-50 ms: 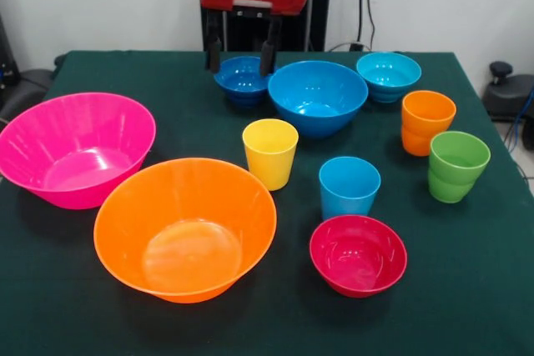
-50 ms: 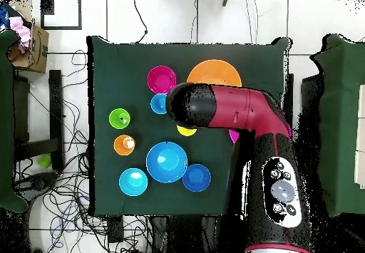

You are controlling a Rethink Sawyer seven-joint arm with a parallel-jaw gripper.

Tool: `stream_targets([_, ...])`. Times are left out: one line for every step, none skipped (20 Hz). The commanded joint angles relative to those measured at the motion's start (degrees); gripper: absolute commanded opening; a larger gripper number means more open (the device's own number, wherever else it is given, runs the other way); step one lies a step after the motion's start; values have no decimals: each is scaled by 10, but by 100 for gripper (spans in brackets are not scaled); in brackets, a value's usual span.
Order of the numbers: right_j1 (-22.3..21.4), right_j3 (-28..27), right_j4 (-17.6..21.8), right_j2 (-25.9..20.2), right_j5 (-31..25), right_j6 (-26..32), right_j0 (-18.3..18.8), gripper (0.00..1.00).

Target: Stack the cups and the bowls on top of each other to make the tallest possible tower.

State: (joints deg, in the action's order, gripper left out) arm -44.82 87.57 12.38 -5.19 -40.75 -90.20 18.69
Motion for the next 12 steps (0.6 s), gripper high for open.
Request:
stream_targets([46, 75, 66, -61, 52, 49, -19, 100])
stream_targets([50, 75, 67, -59, 59, 34, -25, 100])
stream_targets([53, 75, 69, -57, 62, 27, -27, 100])
stream_targets([54, 75, 68, -56, 62, 21, -29, 100])
stream_targets([55, 75, 68, -55, 62, 16, -31, 100])
stream_targets([56, 68, 77, -40, 60, 0, -47, 100])
stream_targets([57, 66, 81, -33, 64, -10, -54, 100])
stream_targets([65, 64, 77, -32, 66, -20, -59, 100])
stream_targets([66, 65, 75, -31, 67, -25, -61, 100])
stream_targets([67, 60, 75, -27, 66, -34, -68, 100])
stream_targets([66, 61, 73, -26, 67, -35, -69, 100])
stream_targets([69, 53, 68, -29, 64, -34, -70, 100])
